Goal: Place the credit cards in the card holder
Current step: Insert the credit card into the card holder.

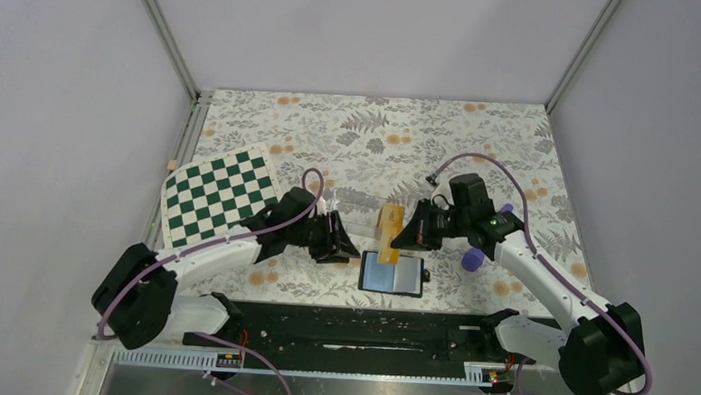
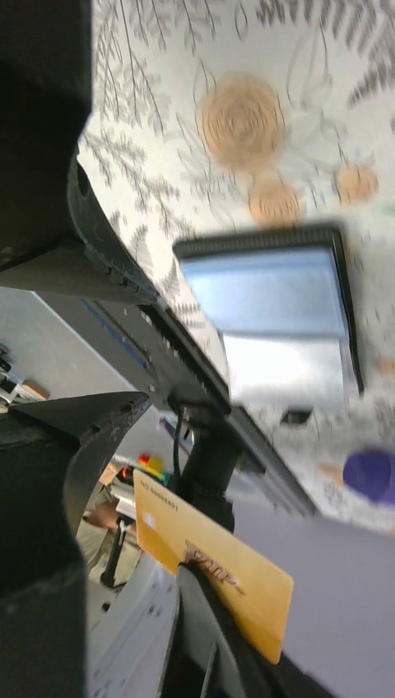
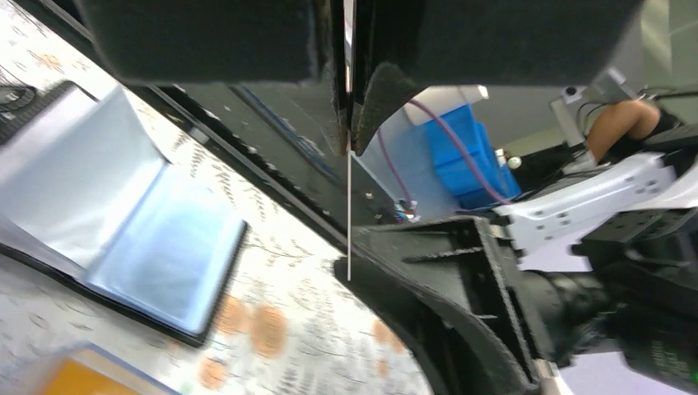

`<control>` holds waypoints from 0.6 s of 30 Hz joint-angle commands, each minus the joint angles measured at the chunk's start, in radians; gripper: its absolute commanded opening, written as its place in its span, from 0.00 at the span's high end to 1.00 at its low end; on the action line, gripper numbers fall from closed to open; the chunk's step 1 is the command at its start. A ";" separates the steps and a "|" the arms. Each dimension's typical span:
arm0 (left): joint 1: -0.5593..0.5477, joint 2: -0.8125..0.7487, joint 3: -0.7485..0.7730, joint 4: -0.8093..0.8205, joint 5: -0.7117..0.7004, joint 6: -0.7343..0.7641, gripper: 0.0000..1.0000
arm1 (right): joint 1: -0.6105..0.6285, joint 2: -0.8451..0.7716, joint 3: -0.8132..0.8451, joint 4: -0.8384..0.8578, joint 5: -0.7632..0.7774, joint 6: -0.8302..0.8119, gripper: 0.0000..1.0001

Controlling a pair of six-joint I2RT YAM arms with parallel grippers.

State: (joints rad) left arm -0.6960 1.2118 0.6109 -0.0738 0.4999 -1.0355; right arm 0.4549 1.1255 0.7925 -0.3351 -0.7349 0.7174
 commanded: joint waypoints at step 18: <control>-0.007 0.324 0.050 0.015 -0.024 0.110 0.69 | -0.038 0.058 -0.238 0.191 0.225 -0.020 1.00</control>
State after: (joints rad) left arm -0.6964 1.5150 0.6228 -0.1165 0.4702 -0.9340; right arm 0.4358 1.1492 0.5072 -0.2012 -0.5175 0.7086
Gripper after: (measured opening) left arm 0.312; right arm 0.021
